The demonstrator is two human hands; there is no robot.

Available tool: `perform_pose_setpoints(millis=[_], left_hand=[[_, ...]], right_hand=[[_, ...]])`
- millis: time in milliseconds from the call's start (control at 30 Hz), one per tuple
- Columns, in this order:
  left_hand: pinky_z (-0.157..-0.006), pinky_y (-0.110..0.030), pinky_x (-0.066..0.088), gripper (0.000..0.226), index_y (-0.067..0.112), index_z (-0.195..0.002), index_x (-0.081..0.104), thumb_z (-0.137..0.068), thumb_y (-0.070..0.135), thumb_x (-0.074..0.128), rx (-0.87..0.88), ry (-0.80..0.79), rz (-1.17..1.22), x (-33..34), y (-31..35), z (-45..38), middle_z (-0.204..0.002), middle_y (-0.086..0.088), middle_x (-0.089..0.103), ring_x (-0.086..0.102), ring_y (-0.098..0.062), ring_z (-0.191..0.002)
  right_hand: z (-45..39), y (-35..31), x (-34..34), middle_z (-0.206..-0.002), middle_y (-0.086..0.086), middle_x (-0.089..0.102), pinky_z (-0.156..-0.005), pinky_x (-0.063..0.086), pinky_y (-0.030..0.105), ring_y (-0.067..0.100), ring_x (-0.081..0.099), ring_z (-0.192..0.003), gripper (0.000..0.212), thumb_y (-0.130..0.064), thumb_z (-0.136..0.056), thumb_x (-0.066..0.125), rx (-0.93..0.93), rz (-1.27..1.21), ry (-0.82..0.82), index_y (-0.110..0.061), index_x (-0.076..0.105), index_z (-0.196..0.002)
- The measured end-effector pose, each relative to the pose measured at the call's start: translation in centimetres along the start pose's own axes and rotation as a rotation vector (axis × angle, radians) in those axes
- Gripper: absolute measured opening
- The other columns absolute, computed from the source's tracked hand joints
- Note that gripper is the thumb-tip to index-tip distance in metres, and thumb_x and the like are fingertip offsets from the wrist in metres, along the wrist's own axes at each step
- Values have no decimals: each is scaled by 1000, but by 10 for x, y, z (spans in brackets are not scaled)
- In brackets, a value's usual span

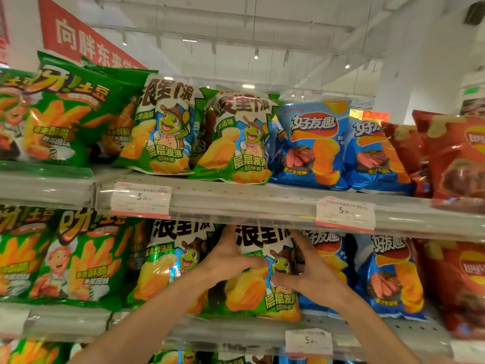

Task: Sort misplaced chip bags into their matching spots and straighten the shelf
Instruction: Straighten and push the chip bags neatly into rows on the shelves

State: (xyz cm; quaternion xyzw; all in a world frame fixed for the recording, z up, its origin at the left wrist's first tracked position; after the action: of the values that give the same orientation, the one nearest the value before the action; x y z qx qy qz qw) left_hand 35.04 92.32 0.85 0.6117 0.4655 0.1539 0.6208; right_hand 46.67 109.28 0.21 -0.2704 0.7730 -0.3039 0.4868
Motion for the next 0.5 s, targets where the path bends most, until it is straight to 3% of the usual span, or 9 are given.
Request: perform_pose_setpoints(millis=[33, 100, 167, 200, 300, 400, 500], left_hand=[[-71, -1, 45, 93, 31, -135, 30, -67, 18, 92, 20, -1, 4, 0, 1, 1, -120, 15, 55, 54, 4, -104], [-70, 3, 42, 84, 39, -131, 28, -75, 16, 87, 81, 18, -2, -2, 0, 7, -114, 24, 53, 51, 12, -103], [-88, 0, 41, 77, 54, -129, 25, -83, 26, 80, 163, 33, -86, -11, -1, 22, -120, 32, 50, 48, 16, -110], [-100, -9, 40, 74, 59, -133, 23, -87, 32, 75, 210, 41, -152, -18, -2, 32, -130, 31, 48, 46, 14, -117], [-113, -30, 40, 59, 43, -149, 30, -98, 33, 58, 351, 115, -473, -48, -18, 48, -154, 14, 32, 43, -7, -135], [-107, -43, 46, 43, 25, -141, 49, -100, 33, 44, 488, 275, -798, -74, -32, 54, -148, 1, 43, 47, -20, -132], [-111, -49, 40, 45, 22, -138, 54, -99, 38, 37, 448, 361, -919, -84, -49, 51, -146, -3, 49, 45, -25, -133]], right_hand=[[0, -1, 1, -135, -33, 37, -95, 44, 9, -12, 44, -122, 97, -20, -70, 88, 7, 2, 0, -70, 22, -121], [1, -2, 3, -137, -31, 37, -99, 43, 12, -10, 43, -124, 97, -22, -71, 87, 27, -6, -3, -72, 21, -122], [1, -3, 7, -145, -24, 37, -107, 44, 28, -2, 43, -131, 97, -29, -68, 85, 47, -31, -5, -71, 22, -128], [0, -2, 10, -149, -21, 36, -109, 44, 36, 1, 41, -134, 98, -34, -66, 84, 64, -48, -16, -67, 23, -134], [-4, -2, 21, -160, -15, 16, -116, 34, 44, 9, 26, -145, 104, -41, -69, 79, 99, 11, -8, -51, 13, -150], [-4, -14, 34, -159, -19, -8, -119, 24, 45, 15, 5, -150, 96, -41, -82, 69, 114, 251, 56, -43, 5, -154], [-5, -33, 53, -156, 2, 7, -120, 18, 47, 30, 9, -147, 82, -60, -83, 45, -30, 597, 239, -30, 18, -155]])
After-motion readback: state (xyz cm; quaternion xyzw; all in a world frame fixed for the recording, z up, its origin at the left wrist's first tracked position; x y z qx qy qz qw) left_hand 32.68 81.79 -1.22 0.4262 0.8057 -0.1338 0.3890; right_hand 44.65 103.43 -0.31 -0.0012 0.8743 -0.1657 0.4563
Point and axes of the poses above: each hand's wrist, its own z-axis away from the middle knuckle, its own x-axis out of the palm, y = z × x, the point moved 2 cm from there along -z, towards the middle knuckle
